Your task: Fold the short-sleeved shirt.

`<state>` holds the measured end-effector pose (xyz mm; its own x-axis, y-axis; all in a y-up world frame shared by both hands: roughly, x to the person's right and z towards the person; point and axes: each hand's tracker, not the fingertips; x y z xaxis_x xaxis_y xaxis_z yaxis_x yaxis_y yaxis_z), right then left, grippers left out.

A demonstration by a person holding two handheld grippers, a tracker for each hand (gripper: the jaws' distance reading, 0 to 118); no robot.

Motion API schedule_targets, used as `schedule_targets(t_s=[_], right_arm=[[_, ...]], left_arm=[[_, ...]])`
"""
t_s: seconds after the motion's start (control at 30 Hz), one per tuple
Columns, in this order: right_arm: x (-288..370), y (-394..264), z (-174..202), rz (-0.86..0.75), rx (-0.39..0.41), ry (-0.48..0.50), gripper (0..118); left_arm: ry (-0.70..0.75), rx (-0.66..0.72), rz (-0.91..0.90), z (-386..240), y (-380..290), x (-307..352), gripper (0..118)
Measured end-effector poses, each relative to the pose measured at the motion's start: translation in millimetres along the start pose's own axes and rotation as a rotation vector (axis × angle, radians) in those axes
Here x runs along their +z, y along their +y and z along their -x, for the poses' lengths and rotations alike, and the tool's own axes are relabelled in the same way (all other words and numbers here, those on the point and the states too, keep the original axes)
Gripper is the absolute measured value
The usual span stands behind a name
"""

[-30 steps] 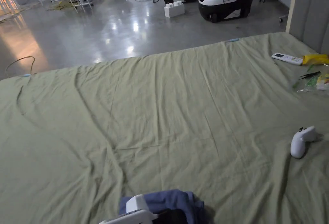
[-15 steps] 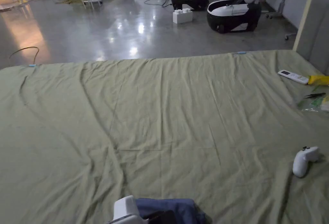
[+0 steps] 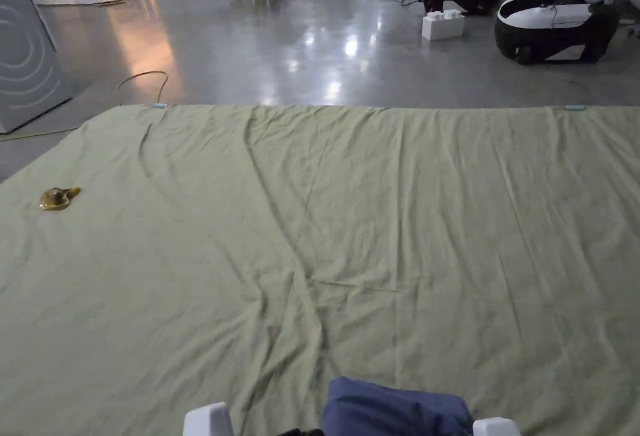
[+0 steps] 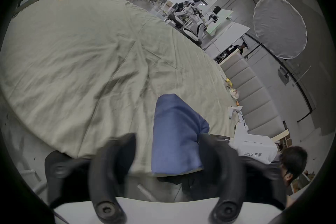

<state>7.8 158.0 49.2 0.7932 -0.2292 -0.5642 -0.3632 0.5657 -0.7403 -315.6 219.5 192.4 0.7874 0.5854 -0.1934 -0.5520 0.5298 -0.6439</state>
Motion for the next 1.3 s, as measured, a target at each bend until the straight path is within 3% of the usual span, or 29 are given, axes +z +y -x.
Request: schedule_targets(t_s=[0.03, 0.17, 0.33, 0.4, 0.43, 0.47, 0.57, 0.67, 0.73, 0.8, 0.97, 1.1, 1.17, 1.23, 1.3], right_arm=[[2.6, 1.1, -0.2, -0.002, -0.055, -0.004, 0], [1.8, -2.4, 3.3, 0.006, 0.006, -0.036, 0], [-1.7, -0.2, -0.7, 0.021, 0.035, -0.034, 0], [1.2, -1.9, 0.1, 0.012, 0.017, -0.021, 0], [1.3, -4.4, -0.6, 0.002, 0.009, -0.016, 0], [1.5, -6.4, -0.5, -0.008, 0.002, -0.016, 0], [2.3, -7.2, 0.1, -0.020, -0.014, -0.019, 0], [13.6, -1.9, 3.3, -0.021, -0.018, -0.010, 0], [37.0, -11.3, 4.3, -0.220, -0.034, 0.105, 0], [52.7, -13.1, 4.7, -0.221, -0.086, 0.168, 0], [82.4, -21.8, 7.4, -0.234, -0.100, 0.172, 0], [81.9, -28.9, 0.2, -0.275, -0.311, 0.238, 0], [78.8, -25.6, -2.4, -0.275, -0.375, 0.265, 0], [75.7, -23.6, -3.3, -0.283, -0.369, 0.251, 0], [70.0, -20.9, -6.2, -0.267, -0.357, 0.231, 0]], left_arm=[[-0.053, 0.023, 0.005, 3.1, 2.4, -4.1, 95], [-0.176, 0.097, 0.032, 20.4, 14.4, -36.8, 95], [-0.196, 0.119, 0.159, 31.5, 14.5, -90.2, 94], [-0.205, 0.116, 0.252, 22.0, 8.6, -107.2, 86], [-0.217, 0.090, 0.277, 17.8, 4.7, -114.1, 76], [-0.217, 0.056, 0.257, 13.5, 4.2, -118.4, 59], [-0.190, 0.120, 0.283, 25.8, 11.6, -127.1, 34], [-0.172, 0.085, 0.271, 19.4, 14.6, -116.2, 30], [-0.165, 0.128, 0.216, 20.8, 21.4, -98.0, 29], [-0.240, 0.200, 0.156, 28.6, 30.2, -71.4, 29], [0.022, 0.102, -0.007, 99.6, 108.5, 27.6, 29], [0.292, 0.166, -0.025, 170.4, 174.5, 90.3, 29], [0.418, 0.161, 0.029, 200.8, 198.8, 102.3, 29], [0.529, 0.125, 0.044, 232.0, 211.0, 103.4, 30], [0.496, 0.185, 0.001, 248.3, 206.1, 91.6, 31]])
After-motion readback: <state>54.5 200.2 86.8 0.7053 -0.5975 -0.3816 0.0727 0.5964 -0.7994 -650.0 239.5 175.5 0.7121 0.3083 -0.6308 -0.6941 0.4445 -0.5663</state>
